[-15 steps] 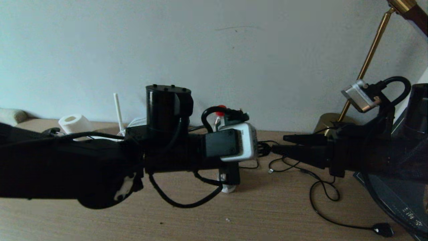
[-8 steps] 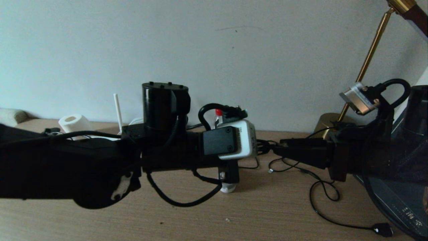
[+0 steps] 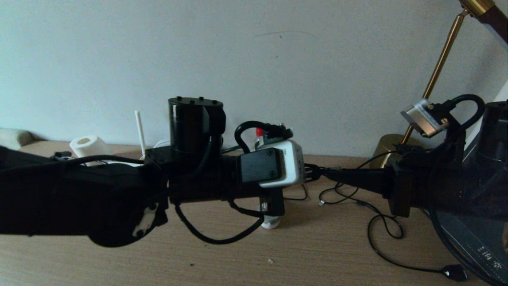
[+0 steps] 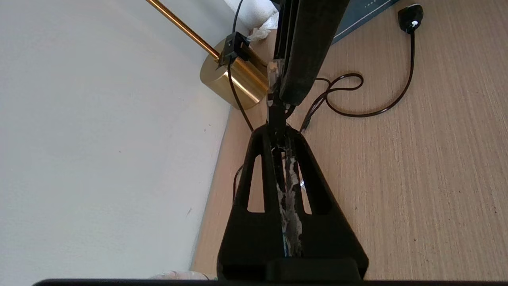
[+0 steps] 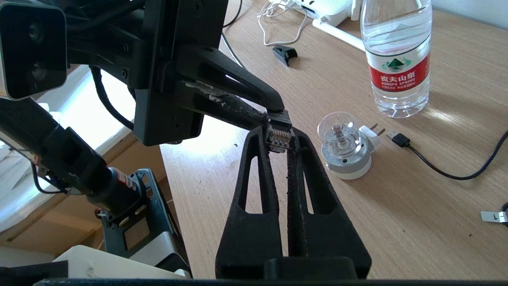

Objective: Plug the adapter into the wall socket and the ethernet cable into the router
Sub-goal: Hand it to the other hand

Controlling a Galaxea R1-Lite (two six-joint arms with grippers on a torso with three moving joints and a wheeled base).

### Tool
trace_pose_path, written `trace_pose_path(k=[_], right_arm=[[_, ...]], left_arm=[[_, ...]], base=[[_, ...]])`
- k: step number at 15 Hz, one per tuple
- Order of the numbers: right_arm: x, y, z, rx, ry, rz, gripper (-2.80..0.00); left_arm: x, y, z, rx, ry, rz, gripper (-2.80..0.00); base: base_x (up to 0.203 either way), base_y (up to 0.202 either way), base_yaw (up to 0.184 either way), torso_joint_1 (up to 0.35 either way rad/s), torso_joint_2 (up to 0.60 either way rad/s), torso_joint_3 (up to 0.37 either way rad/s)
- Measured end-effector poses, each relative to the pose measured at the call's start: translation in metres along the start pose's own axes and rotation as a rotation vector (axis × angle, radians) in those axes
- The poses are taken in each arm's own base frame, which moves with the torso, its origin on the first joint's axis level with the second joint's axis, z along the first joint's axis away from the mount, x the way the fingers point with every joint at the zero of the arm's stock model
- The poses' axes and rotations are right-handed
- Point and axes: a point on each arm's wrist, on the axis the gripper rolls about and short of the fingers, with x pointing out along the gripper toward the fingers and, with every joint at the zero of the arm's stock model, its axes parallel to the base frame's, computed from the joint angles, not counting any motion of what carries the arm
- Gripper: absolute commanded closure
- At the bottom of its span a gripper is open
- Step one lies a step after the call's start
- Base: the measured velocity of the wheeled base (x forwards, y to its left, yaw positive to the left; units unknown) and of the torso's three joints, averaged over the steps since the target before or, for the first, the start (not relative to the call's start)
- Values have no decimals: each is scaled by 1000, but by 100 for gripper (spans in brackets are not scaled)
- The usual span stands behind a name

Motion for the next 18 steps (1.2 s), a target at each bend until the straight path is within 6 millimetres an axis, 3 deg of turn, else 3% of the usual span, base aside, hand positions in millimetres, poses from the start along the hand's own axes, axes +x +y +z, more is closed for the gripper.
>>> trace_pose_path(k=[10, 11, 18], right_arm=[[0, -1, -3, -2, 6, -4, 0], [0, -1, -4, -3, 7, -4, -280], [-2, 1, -1, -4, -14, -4, -280]], left_arm=[[1, -8, -2, -9, 9, -23, 0], [1, -8, -2, -9, 9, -24, 0], [-1, -11, -4, -14, 13, -32, 0]], base=[[0, 0, 0, 0, 0, 0], [0, 0, 0, 0, 0, 0], [0, 0, 0, 0, 0, 0]])
